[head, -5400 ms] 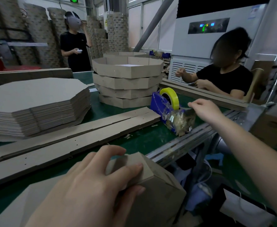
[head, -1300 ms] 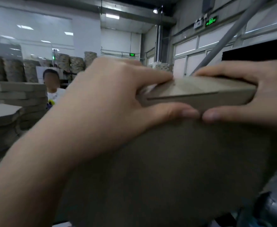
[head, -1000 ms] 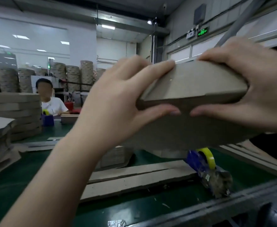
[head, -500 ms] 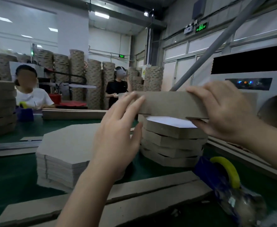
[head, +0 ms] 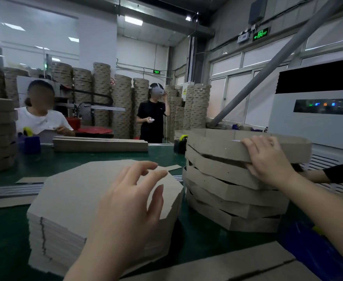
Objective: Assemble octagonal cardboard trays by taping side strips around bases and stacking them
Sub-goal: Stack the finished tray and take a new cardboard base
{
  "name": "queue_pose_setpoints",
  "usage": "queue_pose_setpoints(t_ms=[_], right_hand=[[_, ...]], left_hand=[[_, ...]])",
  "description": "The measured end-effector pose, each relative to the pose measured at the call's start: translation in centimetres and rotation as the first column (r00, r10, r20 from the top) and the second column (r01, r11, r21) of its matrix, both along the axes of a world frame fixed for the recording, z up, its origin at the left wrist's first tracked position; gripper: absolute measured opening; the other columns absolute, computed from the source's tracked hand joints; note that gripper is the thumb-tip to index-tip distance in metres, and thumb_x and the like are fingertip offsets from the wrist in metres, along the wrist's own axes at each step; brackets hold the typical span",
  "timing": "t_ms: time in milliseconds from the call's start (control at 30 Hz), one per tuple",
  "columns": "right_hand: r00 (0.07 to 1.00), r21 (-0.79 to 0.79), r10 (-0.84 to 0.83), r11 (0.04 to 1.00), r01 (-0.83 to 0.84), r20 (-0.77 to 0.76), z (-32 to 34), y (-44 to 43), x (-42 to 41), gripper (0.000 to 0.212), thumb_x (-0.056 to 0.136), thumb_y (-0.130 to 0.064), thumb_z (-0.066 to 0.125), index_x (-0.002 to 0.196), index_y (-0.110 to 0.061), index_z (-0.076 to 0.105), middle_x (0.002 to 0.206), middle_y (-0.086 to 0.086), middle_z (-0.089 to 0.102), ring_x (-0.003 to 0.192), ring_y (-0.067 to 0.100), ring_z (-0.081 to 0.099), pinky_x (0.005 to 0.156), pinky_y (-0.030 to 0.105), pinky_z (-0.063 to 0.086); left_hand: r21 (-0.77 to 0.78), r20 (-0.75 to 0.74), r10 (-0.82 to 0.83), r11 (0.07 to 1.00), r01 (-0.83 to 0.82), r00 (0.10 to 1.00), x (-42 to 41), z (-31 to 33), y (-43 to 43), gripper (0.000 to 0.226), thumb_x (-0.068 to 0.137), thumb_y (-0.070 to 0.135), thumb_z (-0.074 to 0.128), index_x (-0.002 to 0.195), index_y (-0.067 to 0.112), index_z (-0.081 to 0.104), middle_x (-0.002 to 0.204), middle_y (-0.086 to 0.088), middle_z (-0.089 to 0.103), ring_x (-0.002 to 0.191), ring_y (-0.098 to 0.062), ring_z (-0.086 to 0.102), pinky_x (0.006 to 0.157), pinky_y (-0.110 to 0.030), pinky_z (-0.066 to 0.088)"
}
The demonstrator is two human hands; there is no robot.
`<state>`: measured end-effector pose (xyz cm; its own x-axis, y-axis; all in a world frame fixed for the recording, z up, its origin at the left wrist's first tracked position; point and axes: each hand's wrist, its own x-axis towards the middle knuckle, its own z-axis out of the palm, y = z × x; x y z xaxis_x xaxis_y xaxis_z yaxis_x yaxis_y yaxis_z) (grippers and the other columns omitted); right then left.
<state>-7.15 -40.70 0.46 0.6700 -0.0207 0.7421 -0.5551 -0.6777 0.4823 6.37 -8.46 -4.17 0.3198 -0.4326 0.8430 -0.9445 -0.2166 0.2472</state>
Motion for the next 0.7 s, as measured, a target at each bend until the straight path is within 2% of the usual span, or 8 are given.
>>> queue_pose_setpoints(t_ms=[133, 267, 400, 467, 533, 600, 700], right_hand=[[0.999, 0.015, -0.043, 0.999, 0.043, -0.021, -0.2, -0.9, 0.6, 0.070, 0.053, -0.014, 0.088, 0.111, 0.006, 0.057, 0.099, 0.024, 0.059, 0.087, 0.040, 0.060, 0.072, 0.047, 0.048], [0.998, 0.017, -0.065, 0.998, 0.065, 0.009, 0.3, -0.4, 1.1, 0.064, 0.056, -0.013, 0.084, 0.111, 0.004, 0.057, 0.098, 0.023, 0.058, 0.085, 0.038, 0.060, 0.069, 0.043, 0.045], [0.996, 0.090, -0.057, 0.994, 0.064, -0.073, -0.1, 0.7, 2.4, 0.064, 0.056, -0.011, 0.088, 0.110, 0.007, 0.059, 0.098, 0.024, 0.060, 0.088, 0.040, 0.061, 0.070, 0.045, 0.048], [0.994, 0.115, -0.030, 0.992, 0.043, -0.106, -0.3, 0.7, 2.7, 0.063, 0.069, -0.020, 0.084, 0.119, 0.006, 0.056, 0.105, 0.023, 0.059, 0.096, 0.040, 0.060, 0.077, 0.048, 0.046], [0.990, 0.136, -0.020, 0.990, 0.039, -0.142, -0.8, 0.6, 2.9, 0.060, 0.087, -0.033, 0.067, 0.134, -0.001, 0.047, 0.118, 0.018, 0.055, 0.109, 0.035, 0.054, 0.088, 0.046, 0.039], [0.989, 0.186, -0.006, 0.982, 0.033, -0.145, -1.3, 0.5, 3.0, 0.059, 0.094, -0.037, 0.055, 0.141, -0.006, 0.039, 0.125, 0.013, 0.051, 0.116, 0.031, 0.048, 0.094, 0.042, 0.032], [0.994, 0.261, -0.027, 0.964, 0.055, -0.110, -1.7, 1.1, 3.4, 0.063, 0.095, -0.042, 0.049, 0.145, -0.010, 0.032, 0.130, 0.009, 0.046, 0.121, 0.027, 0.042, 0.100, 0.040, 0.025]], left_hand=[[0.011, 0.027, -0.014, 1.000, 0.014, 1.000, 0.4, -0.2, 0.1, 0.026, 0.080, 0.020, 0.060, 0.102, 0.018, 0.073, 0.103, 0.002, 0.066, 0.086, -0.017, 0.065, 0.060, -0.035, 0.055], [0.047, 0.010, -0.015, 0.999, 0.014, 1.000, 0.5, -0.3, 0.1, 0.026, 0.080, 0.022, 0.057, 0.101, 0.019, 0.073, 0.103, 0.003, 0.065, 0.086, -0.018, 0.065, 0.059, -0.036, 0.055], [0.064, 0.015, -0.044, 0.997, 0.043, 0.999, 0.1, -0.4, -0.2, 0.025, 0.082, 0.022, 0.056, 0.101, 0.019, 0.072, 0.103, 0.003, 0.065, 0.085, -0.017, 0.064, 0.061, -0.037, 0.055], [0.075, 0.006, -0.051, 0.996, 0.050, 0.999, 0.3, -0.7, -0.3, 0.022, 0.084, 0.020, 0.058, 0.101, 0.019, 0.072, 0.104, 0.004, 0.064, 0.080, -0.015, 0.063, 0.060, -0.036, 0.055], [0.095, -0.013, -0.043, 0.994, 0.045, 0.999, 0.7, -1.0, -0.4, 0.018, 0.086, 0.015, 0.064, 0.101, 0.020, 0.072, 0.104, 0.004, 0.065, 0.073, -0.013, 0.059, 0.059, -0.036, 0.054], [0.129, -0.035, -0.030, 0.991, 0.034, 0.999, 1.3, -1.5, -0.6, 0.020, 0.083, 0.015, 0.068, 0.102, 0.020, 0.072, 0.103, 0.006, 0.064, 0.080, -0.016, 0.062, 0.061, -0.038, 0.055], [0.177, -0.065, -0.013, 0.984, 0.024, 0.998, 2.4, -2.7, -1.0, 0.019, 0.087, 0.025, 0.063, 0.105, 0.026, 0.071, 0.105, 0.011, 0.062, 0.090, -0.017, 0.062, 0.069, -0.039, 0.054]])
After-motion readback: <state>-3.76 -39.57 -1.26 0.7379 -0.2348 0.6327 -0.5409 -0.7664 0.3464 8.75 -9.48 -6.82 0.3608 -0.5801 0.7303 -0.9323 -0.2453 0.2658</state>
